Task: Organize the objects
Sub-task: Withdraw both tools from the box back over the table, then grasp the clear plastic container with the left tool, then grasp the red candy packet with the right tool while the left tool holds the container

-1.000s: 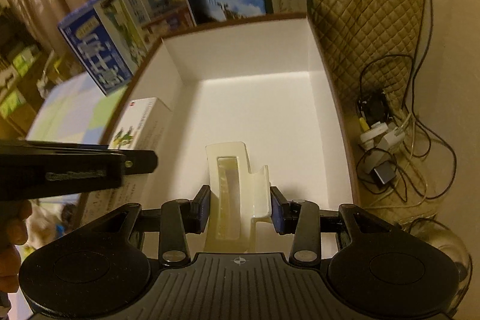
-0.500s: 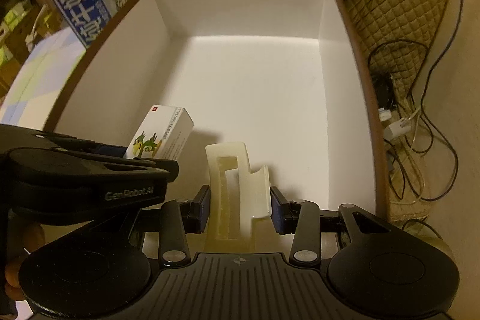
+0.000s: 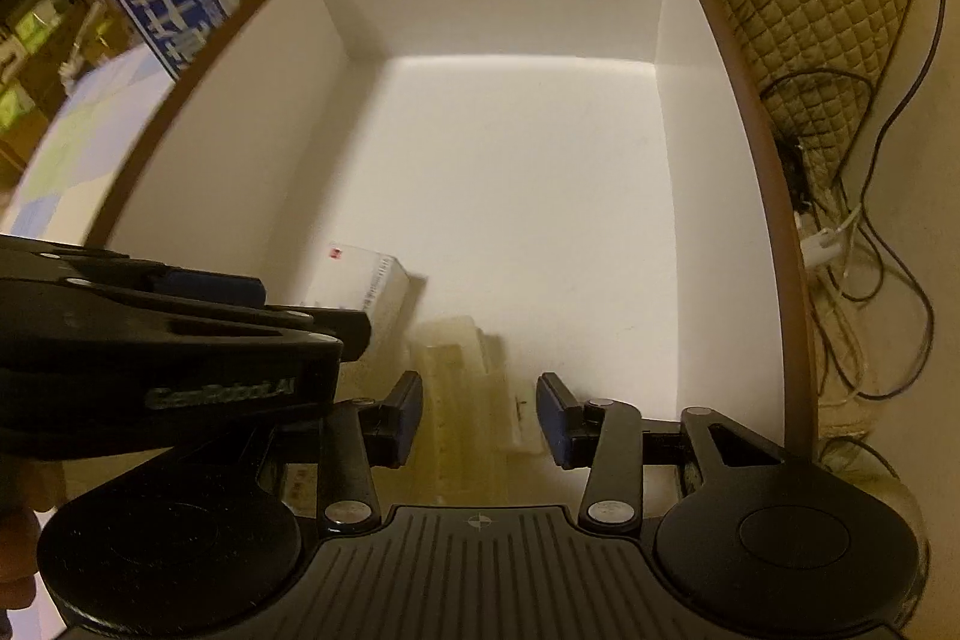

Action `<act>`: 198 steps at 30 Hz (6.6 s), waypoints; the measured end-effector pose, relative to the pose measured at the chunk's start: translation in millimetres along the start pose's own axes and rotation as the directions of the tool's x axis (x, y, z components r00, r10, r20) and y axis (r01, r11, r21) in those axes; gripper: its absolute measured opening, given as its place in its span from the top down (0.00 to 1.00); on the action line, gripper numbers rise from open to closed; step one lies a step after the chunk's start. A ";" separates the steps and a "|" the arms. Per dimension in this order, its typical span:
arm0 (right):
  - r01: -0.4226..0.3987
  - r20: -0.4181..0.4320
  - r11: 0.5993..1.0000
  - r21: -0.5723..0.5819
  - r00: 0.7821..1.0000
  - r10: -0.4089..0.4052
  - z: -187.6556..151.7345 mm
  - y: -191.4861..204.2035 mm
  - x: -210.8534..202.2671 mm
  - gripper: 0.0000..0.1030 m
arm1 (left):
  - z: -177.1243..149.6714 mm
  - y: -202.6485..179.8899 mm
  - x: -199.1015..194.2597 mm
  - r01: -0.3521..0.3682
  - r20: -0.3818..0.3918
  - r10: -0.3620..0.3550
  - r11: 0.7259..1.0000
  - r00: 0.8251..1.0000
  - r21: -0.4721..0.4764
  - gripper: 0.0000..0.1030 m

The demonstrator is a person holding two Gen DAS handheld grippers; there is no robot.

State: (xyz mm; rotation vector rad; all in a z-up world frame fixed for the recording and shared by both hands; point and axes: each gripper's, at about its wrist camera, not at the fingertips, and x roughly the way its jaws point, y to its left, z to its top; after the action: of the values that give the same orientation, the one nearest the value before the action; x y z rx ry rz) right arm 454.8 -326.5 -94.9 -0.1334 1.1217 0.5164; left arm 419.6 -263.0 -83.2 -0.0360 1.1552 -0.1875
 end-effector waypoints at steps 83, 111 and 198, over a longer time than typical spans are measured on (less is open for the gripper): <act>-0.040 0.010 0.983 0.178 0.999 0.038 -157.0 124.5 -84.6 0.52 | -234.2 210.1 -109.1 0.009 0.121 -0.033 0.981 0.992 0.196 0.19; -0.046 -0.015 0.983 0.179 0.999 0.049 -157.6 127.0 -71.7 0.52 | -220.8 200.2 -86.3 -0.078 -0.018 0.078 0.997 0.997 -0.011 0.48; -0.135 -0.030 0.975 -0.179 0.991 0.132 -127.1 260.9 25.1 0.76 | -215.1 262.6 -171.1 -0.117 0.130 0.143 0.975 0.981 -0.190 0.48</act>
State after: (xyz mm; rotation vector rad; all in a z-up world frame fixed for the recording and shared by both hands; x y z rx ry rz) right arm 238.6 -135.2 -133.2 -0.2222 1.1046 0.7387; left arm 190.6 38.4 -48.0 -0.1327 1.0250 0.0376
